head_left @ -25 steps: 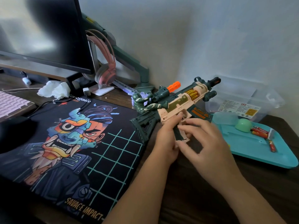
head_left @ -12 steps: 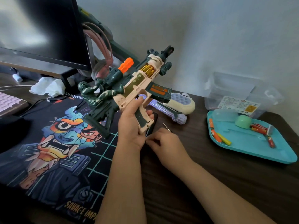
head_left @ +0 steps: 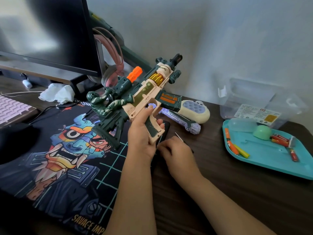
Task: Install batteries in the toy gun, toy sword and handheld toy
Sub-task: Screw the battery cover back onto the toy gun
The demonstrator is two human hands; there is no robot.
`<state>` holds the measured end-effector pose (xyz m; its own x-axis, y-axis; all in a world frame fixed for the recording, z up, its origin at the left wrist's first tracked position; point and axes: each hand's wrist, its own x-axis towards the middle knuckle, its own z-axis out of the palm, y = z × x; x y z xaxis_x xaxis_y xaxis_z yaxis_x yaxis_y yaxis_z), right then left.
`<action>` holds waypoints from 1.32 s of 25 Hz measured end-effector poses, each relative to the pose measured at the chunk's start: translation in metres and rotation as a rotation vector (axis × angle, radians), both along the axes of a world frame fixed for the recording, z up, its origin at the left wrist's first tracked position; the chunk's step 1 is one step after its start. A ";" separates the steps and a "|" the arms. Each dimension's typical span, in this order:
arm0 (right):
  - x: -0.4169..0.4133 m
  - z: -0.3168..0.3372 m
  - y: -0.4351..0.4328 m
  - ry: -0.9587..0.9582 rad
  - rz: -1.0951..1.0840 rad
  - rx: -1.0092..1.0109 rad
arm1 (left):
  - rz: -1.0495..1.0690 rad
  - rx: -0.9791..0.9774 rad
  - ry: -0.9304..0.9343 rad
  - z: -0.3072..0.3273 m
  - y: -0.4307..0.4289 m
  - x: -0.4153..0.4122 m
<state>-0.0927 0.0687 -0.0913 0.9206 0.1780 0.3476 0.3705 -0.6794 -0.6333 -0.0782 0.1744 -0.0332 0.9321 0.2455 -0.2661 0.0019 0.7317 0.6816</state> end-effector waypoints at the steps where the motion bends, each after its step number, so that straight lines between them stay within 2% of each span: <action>1: -0.005 0.009 -0.006 -0.033 -0.061 0.114 | -0.005 -0.012 -0.003 0.000 -0.003 0.001; 3: -0.017 0.033 -0.019 -0.066 -0.121 0.337 | -0.014 -0.033 -0.018 0.000 -0.009 0.002; 5: -0.025 0.052 -0.029 0.041 -0.078 0.457 | -0.031 -0.042 -0.035 0.000 -0.017 0.001; 8: -0.030 0.051 -0.035 0.152 -0.001 0.403 | -0.068 -0.085 -0.051 -0.002 -0.031 -0.003; 24: -0.029 0.031 -0.045 0.071 -0.024 0.413 | -0.076 -0.054 0.013 -0.010 -0.050 -0.005; 27: -0.032 0.034 -0.044 0.170 -0.017 0.532 | -0.063 -0.049 0.012 -0.010 -0.052 -0.005; 33: -0.031 0.039 -0.041 0.424 0.026 0.946 | -0.162 -0.006 0.088 -0.004 -0.053 -0.011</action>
<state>-0.1239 0.0281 -0.0523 0.9997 0.0227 0.0037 -0.0002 0.1688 -0.9856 -0.0891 0.1209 -0.0368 0.9324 0.0925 -0.3495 0.1792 0.7214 0.6689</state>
